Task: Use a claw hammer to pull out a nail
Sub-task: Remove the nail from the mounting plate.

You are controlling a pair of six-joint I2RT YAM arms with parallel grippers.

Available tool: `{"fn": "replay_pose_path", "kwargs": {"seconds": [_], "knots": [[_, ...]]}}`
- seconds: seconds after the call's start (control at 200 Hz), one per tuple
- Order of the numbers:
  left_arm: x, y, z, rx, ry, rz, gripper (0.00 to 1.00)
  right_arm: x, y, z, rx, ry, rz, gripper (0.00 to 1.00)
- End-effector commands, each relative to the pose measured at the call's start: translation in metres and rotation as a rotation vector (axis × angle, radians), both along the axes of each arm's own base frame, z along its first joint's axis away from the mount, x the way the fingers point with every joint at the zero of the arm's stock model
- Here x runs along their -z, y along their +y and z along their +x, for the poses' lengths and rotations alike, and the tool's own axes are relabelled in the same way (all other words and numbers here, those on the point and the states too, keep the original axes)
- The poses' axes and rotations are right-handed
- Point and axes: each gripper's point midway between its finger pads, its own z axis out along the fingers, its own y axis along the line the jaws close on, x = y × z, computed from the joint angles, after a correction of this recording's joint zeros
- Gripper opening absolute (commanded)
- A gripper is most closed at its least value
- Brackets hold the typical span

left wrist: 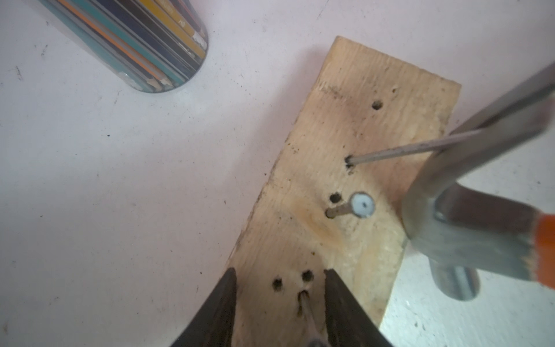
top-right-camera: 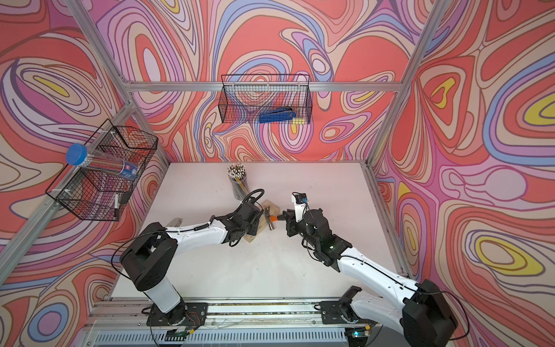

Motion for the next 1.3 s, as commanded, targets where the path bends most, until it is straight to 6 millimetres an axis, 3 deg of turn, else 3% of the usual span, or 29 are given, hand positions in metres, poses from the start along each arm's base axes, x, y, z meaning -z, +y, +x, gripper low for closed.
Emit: {"fn": "replay_pose_path", "kwargs": {"seconds": [0.0, 0.366, 0.656, 0.911, 1.082, 1.292], "knots": [[0.074, 0.029, -0.067, 0.061, 0.302, 0.154, 0.49, 0.074, -0.027, -0.007, 0.094, 0.168, -0.168, 0.0], [0.075, 0.03, -0.067, 0.059, 0.308, 0.164, 0.49, 0.06, -0.038, -0.009, 0.132, 0.114, -0.151, 0.0], [0.078, 0.03, -0.068, 0.059, 0.315, 0.166, 0.49, 0.041, -0.032, -0.001, 0.132, 0.07, -0.118, 0.0], [0.078, 0.031, -0.068, 0.057, 0.312, 0.165, 0.48, -0.005, -0.04, 0.009, 0.2, -0.026, -0.06, 0.0], [0.08, 0.032, -0.07, 0.054, 0.316, 0.165, 0.49, -0.037, -0.057, 0.013, 0.278, -0.09, 0.019, 0.0], [0.071, 0.032, -0.067, 0.055, 0.297, 0.164, 0.49, -0.074, -0.065, 0.013, 0.294, -0.138, 0.017, 0.0]]}}
